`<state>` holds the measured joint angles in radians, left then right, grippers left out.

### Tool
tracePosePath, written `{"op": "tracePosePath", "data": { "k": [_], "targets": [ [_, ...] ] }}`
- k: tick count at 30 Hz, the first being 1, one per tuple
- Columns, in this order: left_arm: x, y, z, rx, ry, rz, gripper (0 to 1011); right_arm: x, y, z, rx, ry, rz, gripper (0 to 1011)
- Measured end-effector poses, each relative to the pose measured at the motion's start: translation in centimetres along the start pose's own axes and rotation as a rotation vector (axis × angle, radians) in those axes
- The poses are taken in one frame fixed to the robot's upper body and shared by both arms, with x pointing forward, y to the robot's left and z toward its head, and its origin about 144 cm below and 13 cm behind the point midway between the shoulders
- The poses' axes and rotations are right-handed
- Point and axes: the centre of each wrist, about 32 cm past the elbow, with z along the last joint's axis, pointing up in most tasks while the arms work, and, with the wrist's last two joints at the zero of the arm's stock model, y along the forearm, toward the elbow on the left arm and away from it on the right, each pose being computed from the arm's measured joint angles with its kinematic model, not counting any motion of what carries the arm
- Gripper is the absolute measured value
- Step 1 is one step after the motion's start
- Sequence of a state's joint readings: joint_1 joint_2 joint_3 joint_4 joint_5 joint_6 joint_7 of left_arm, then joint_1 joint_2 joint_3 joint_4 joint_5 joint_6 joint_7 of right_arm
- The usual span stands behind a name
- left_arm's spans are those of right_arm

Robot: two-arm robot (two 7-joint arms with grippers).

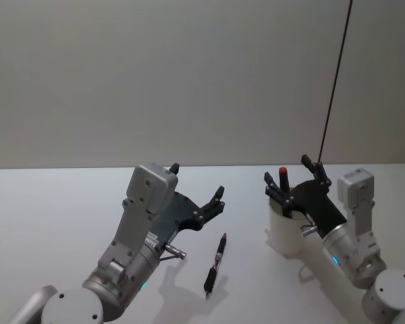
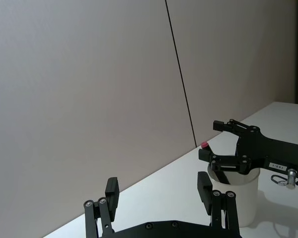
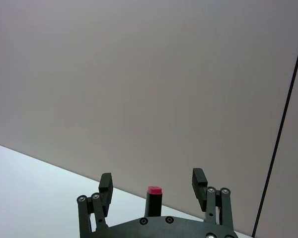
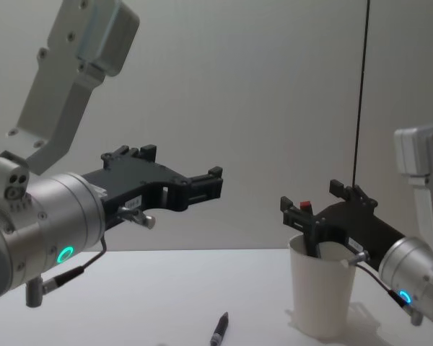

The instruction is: Place the pen into the pen holder.

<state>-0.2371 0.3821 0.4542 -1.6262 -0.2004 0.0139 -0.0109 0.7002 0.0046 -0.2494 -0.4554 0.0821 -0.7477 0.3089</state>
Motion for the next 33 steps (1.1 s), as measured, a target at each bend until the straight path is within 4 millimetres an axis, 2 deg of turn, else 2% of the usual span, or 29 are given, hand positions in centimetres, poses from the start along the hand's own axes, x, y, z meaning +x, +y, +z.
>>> {"op": "tracePosePath", "data": {
  "k": [12,23,33],
  "targets": [
    [0.0,0.0,0.0,0.0,0.0,0.0,1004,0.0,0.5,1.7,0.018,0.022,-0.01,1002],
    [0.0,0.0,0.0,0.0,0.0,0.0,1004,0.1,1.0,5.1,-0.008,0.052,-0.026,1002],
    [0.0,0.0,0.0,0.0,0.0,0.0,1004,0.5,0.5,7.9,-0.067,0.078,-0.075,1002]
  ]
}}
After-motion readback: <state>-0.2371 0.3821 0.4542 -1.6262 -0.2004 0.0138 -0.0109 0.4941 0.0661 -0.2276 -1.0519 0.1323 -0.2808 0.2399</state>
